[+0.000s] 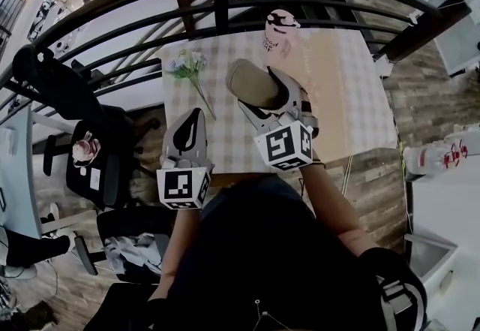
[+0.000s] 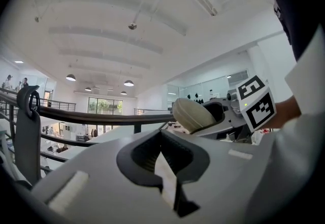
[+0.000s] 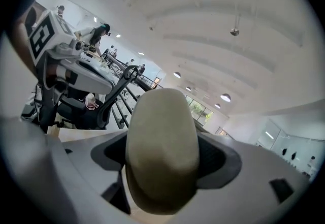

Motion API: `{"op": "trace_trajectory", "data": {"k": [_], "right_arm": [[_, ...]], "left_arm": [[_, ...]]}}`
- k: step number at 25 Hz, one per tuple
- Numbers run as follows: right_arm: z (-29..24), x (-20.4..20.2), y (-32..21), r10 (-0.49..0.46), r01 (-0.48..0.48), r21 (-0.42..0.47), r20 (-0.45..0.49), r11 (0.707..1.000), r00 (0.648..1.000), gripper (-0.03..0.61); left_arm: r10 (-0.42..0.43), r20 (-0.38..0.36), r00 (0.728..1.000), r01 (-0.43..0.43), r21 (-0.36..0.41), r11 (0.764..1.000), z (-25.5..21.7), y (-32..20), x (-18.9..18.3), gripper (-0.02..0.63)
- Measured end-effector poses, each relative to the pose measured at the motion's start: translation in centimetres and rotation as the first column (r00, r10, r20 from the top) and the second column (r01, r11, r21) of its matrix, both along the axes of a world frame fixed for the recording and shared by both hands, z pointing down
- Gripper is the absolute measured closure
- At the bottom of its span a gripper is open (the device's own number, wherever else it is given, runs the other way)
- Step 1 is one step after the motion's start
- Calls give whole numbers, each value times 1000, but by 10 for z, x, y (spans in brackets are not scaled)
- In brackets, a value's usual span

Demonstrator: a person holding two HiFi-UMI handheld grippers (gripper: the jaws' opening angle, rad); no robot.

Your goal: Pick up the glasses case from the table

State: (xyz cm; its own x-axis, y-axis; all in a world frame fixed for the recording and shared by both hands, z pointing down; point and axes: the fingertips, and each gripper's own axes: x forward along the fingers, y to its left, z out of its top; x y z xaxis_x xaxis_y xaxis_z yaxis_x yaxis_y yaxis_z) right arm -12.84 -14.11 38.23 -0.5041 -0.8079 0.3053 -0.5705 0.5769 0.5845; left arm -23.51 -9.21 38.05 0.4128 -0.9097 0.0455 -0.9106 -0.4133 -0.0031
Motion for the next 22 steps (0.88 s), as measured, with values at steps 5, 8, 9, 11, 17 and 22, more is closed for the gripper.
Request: {"op": "trace_trajectory", "data": {"k": [5,8,9,11,17,22], "right_arm": [[-22,2,0,-19,19,38,9,999,1000,201],[-37,6,-2,-27,25,64,22,998,999,199],[-42,8,-3,-27,25,74,31,997,999,201],[-52,13,-4,-24,18,97,63,995,998,201],[-77,26,-10,-9,-26,139,246,990,969,200],[-100,44,-10,5,-75,139,447,987,895,199]], "left_arm": [[-21,-11,1000,21,20,1000,-24,-10,1,603],[-26,-23,999,27,38,999,-39,-16,5,603],[-30,-27,999,31,45,999,-43,-18,7,603],[-39,-30,999,41,61,997,-51,-21,10,603],[-65,-11,998,66,92,994,-65,-27,19,603],[-80,2,997,79,131,988,-78,-27,30,603]]}}
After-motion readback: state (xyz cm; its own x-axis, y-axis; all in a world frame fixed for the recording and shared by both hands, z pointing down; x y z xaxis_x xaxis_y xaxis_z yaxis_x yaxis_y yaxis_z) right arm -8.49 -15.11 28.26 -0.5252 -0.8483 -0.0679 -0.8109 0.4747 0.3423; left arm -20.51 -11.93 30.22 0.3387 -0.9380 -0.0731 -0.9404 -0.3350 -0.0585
